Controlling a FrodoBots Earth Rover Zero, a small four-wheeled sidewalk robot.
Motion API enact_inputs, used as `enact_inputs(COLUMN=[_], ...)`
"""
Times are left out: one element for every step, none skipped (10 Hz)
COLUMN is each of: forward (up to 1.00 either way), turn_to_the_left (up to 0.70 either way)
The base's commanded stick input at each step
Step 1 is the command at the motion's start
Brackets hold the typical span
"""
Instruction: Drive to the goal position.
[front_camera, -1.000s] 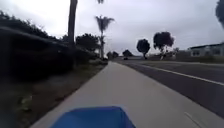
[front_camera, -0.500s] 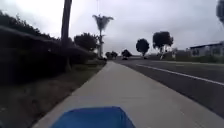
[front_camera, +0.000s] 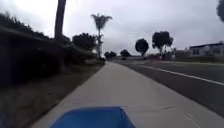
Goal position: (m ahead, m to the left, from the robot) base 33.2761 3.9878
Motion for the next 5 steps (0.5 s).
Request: enact_inputs(forward=[1.0, 1.0, 1.0, 1.0, 1.0], turn_to_the_left=[0.0, 0.0, 0.0, 0.0, 0.0])
